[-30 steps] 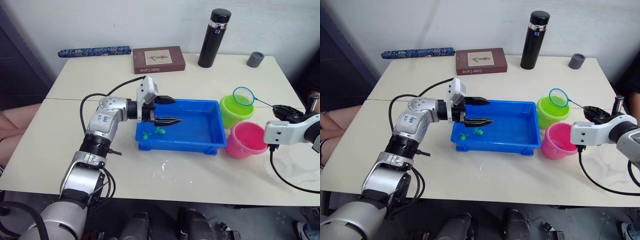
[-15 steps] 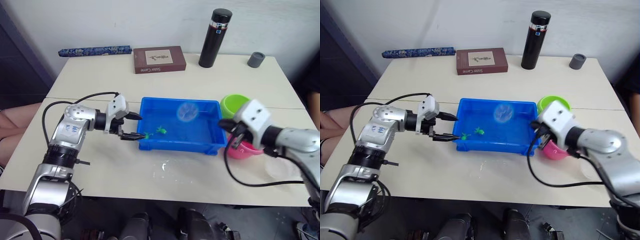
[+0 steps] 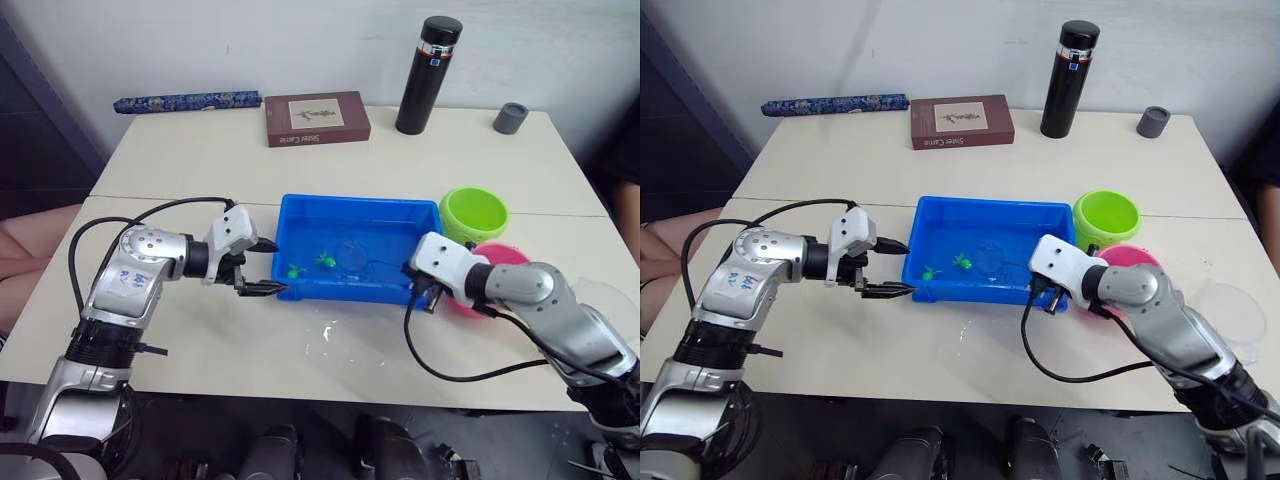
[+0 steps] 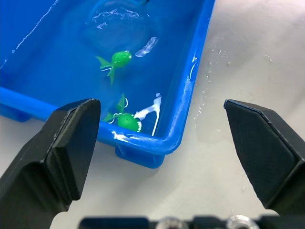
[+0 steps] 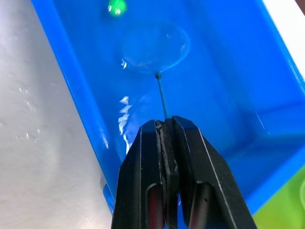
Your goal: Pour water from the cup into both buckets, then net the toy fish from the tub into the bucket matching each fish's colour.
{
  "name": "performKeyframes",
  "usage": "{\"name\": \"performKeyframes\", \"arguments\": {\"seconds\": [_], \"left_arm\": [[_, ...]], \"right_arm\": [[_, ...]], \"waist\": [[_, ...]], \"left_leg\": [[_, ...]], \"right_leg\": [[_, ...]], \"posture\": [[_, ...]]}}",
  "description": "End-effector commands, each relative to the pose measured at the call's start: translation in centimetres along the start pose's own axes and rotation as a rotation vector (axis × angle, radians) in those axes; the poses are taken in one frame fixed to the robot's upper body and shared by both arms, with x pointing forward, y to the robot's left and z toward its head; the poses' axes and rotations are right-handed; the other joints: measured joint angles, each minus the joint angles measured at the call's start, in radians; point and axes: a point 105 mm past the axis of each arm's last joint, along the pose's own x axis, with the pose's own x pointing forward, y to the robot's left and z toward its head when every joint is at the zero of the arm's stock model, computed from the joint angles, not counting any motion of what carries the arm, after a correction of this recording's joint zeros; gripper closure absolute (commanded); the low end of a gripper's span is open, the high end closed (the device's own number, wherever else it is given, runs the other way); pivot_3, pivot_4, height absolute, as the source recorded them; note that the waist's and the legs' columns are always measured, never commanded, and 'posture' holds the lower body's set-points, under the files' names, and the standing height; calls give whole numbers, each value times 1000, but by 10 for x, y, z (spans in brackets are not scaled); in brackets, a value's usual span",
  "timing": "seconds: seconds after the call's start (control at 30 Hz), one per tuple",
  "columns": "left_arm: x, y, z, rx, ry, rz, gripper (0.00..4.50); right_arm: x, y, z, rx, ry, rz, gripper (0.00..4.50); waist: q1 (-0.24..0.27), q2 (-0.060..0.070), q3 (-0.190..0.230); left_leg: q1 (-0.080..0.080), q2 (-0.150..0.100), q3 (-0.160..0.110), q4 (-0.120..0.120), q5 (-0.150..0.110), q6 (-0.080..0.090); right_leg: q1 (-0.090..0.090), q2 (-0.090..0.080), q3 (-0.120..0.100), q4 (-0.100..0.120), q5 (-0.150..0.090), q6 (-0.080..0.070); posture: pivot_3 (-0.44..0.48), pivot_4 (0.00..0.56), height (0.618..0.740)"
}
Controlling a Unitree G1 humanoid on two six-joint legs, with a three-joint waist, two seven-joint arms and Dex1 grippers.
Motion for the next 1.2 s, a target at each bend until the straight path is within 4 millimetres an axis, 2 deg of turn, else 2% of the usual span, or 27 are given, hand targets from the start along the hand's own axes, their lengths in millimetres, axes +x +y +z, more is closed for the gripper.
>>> {"name": "performKeyframes", "arguments": {"seconds": [0.03,0.2,0.4,0.77,0.97,1.1,1.2], "left_arm": [[-9,2,10,28,-29,37,24],[-8,6,13,27,-42,55,24],[-2,9,18,15,-82,50,24],[30,18,39,10,-207,-31,24],[53,20,73,-11,-345,-98,24],[66,17,80,-9,-373,-132,24],[75,12,86,-9,-395,-167,24]], "right_arm": [[4,3,11,26,-57,19,4500],[5,0,17,181,-111,20,4500],[-8,-5,19,339,-147,19,4500],[-53,-10,23,551,-194,-55,4500],[-78,-13,11,565,-141,-178,4500],[-89,-11,5,583,-127,-231,4500],[-102,-18,4,590,-136,-315,4500]], "waist": [[0,0,0],[0,0,0],[2,0,0],[4,0,0],[6,0,0],[4,0,0],[2,0,0]], "left_leg": [[0,0,0,0,0,0],[0,0,0,0,0,0],[0,0,0,0,0,0],[0,0,0,0,0,0],[0,-2,0,0,0,0],[0,-1,1,0,0,0],[0,-1,2,0,0,0]], "right_leg": [[0,0,0,0,0,0],[0,0,0,0,0,0],[0,0,0,0,0,0],[0,1,0,1,0,0],[0,1,0,1,0,0],[0,1,0,2,0,0],[-1,1,1,3,0,0]], "posture": [[0,150,740],[0,150,740],[0,150,740],[0,150,740],[0,150,740],[0,150,740],[0,150,740]]}}
